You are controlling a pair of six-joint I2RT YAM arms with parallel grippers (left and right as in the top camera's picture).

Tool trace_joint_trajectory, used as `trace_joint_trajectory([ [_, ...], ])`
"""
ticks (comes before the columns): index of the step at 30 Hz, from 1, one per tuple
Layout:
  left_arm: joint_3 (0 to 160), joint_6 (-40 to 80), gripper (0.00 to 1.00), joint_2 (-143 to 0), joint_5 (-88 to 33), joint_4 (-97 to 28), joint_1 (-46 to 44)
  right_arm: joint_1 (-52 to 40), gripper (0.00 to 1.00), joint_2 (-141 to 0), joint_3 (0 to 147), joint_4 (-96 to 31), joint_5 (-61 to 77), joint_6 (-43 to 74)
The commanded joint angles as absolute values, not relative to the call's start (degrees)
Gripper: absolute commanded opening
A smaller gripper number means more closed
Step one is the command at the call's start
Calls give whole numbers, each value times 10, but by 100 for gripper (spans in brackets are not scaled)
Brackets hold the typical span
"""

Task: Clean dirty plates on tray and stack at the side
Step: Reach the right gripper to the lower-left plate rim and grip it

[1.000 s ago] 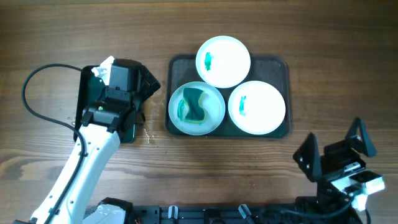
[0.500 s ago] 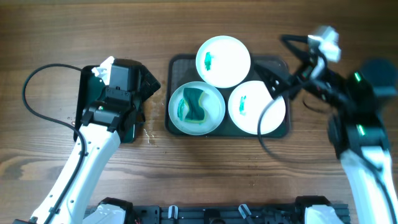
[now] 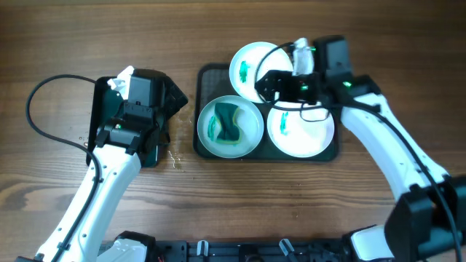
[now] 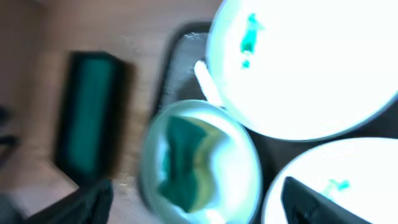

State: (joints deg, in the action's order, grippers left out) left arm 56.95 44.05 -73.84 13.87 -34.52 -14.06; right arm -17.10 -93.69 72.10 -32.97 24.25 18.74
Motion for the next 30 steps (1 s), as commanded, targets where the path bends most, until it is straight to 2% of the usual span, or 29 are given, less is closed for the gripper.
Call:
trace_joint_trajectory([
  [1, 570, 438, 100, -740, 148, -343, -138, -192, 71, -973, 757, -343, 133, 130],
  [3, 570, 438, 100, -740, 148, -343, -138, -198, 48, -1000, 757, -339, 133, 128],
  [4, 570, 438, 100, -740, 148, -343, -138, -199, 44, -1011, 757, -335, 134, 125],
  [11, 570, 438, 100, -740, 148, -341, -137, -219, 43, -1093, 757, -286, 173, 79],
  [15, 570, 438, 100, -740, 148, -341, -137, -235, 49, -1107, 757, -305, 175, 81],
  [30, 570, 438, 100, -740, 148, -341, -138, -237, 49, -1152, 755, -317, 159, 92],
])
